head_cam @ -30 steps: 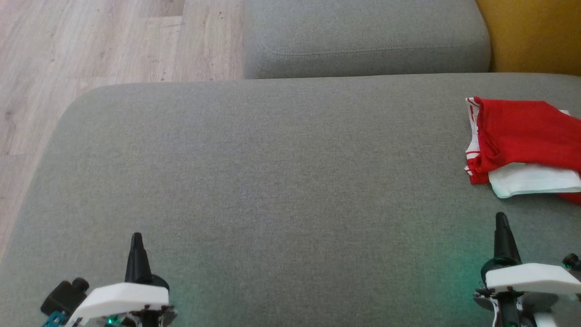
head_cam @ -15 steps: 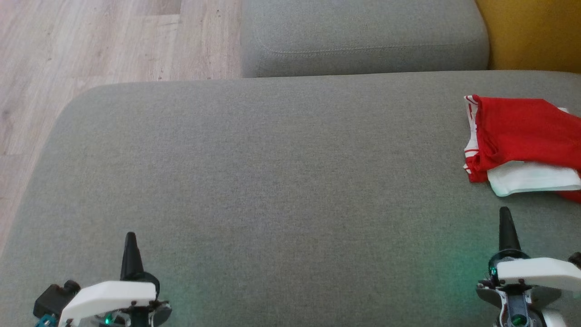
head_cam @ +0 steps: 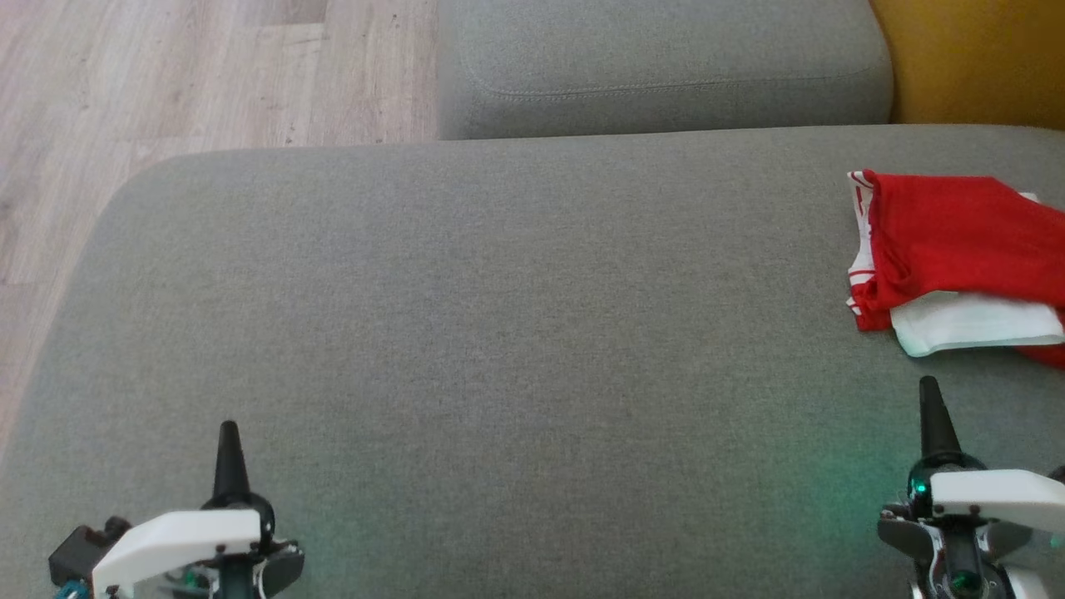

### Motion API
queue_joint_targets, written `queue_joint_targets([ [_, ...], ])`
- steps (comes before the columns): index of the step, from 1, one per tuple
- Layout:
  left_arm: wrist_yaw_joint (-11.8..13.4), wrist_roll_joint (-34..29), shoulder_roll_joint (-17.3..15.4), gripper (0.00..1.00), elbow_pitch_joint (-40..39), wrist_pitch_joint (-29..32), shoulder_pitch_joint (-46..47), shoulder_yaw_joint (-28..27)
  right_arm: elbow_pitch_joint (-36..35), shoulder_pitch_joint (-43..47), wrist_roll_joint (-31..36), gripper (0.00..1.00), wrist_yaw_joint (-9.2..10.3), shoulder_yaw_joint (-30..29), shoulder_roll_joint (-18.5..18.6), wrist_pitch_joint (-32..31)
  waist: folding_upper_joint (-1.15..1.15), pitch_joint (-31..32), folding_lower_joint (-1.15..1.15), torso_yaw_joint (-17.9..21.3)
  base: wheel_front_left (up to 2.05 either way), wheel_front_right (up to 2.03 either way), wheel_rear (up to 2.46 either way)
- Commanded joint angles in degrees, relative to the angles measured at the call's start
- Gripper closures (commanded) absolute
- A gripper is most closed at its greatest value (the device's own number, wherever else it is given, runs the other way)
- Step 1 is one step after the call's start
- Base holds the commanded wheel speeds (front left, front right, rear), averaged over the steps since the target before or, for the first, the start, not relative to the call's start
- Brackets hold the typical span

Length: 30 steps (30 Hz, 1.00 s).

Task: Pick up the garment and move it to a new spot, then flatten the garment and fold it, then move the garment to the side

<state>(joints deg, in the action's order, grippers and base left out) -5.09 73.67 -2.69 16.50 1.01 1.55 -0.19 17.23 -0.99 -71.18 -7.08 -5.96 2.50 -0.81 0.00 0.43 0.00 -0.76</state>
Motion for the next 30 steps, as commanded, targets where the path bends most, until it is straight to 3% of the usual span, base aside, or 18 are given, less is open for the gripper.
queue_joint_targets([
  [1,-0.49,1.85,-0.16,1.0,-2.04,0.57,3.29,-2.19,-2.27,-3.57,-2.32,1.0,-0.31,0.62,0.3,-0.76,0.0,-0.04,0.0,0.05,0.0,0.0,0.0],
  [30,-2.34,17.94,-0.2,1.0,-2.41,5.38,4.61,-6.26,-3.18,-5.14,-20.42,1.0,-0.4,-0.52,0.38,-5.53,0.0,-0.59,0.0,0.74,0.0,0.0,0.0],
])
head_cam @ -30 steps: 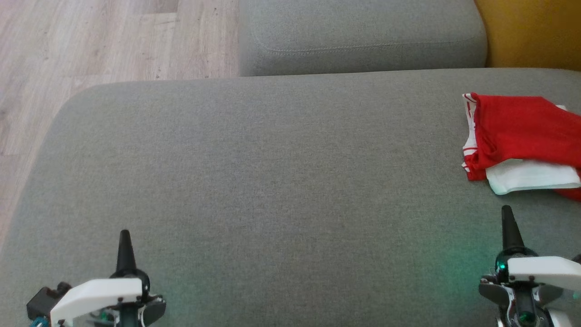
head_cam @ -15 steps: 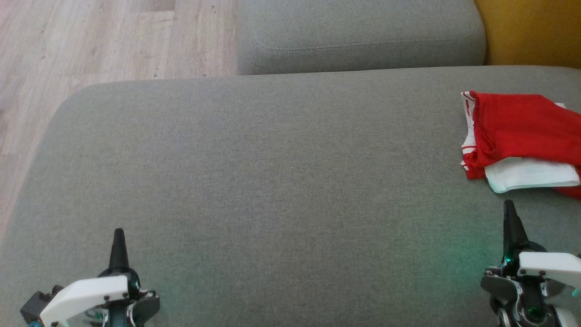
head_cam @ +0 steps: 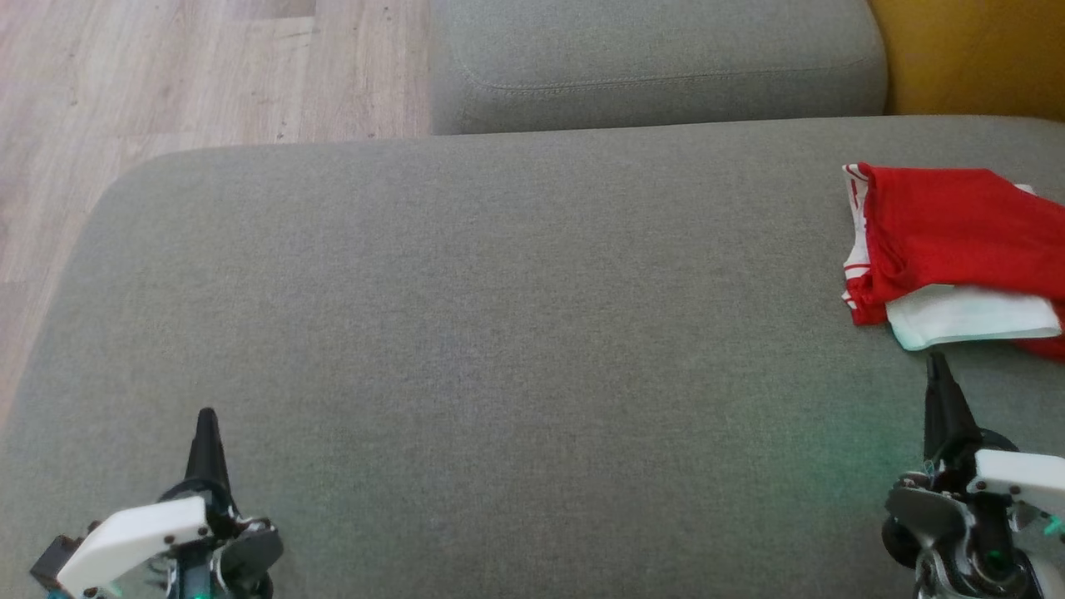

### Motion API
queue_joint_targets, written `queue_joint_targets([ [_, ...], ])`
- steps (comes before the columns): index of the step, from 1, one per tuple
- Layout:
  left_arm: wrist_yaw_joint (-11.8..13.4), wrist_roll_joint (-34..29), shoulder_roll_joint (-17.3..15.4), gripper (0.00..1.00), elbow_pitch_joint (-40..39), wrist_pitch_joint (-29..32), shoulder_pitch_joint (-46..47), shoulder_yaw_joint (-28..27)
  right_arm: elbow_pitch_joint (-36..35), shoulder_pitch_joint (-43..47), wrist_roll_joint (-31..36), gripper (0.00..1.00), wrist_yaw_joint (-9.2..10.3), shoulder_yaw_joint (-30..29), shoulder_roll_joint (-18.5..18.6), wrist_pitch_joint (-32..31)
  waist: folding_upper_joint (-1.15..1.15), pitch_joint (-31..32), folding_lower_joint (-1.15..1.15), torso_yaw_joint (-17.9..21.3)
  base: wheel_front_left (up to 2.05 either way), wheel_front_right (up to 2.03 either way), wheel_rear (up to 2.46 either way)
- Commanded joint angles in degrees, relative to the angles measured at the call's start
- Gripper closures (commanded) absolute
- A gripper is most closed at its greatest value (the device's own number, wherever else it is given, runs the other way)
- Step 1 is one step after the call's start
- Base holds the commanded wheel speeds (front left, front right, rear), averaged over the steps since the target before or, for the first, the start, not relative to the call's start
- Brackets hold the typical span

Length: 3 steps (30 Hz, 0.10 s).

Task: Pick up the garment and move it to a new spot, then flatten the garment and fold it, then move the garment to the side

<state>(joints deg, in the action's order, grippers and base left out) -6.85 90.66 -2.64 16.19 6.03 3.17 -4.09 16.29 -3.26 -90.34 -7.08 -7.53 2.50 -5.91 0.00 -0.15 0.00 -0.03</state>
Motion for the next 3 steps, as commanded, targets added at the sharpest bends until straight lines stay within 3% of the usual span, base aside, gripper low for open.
queue_joint_targets([
  [1,-0.64,1.46,-0.24,1.0,-2.12,0.51,3.04,-2.49,-2.26,-2.92,-1.83,1.0,-0.41,1.01,0.38,-0.58,0.0,-0.03,0.0,0.03,0.0,0.0,0.0],
  [3,-0.64,1.46,-0.24,1.0,-2.12,0.51,3.04,-2.49,-2.26,-2.92,-1.83,1.0,-0.41,1.01,0.38,-0.58,0.0,-0.03,0.0,0.03,0.0,0.0,0.0],
])
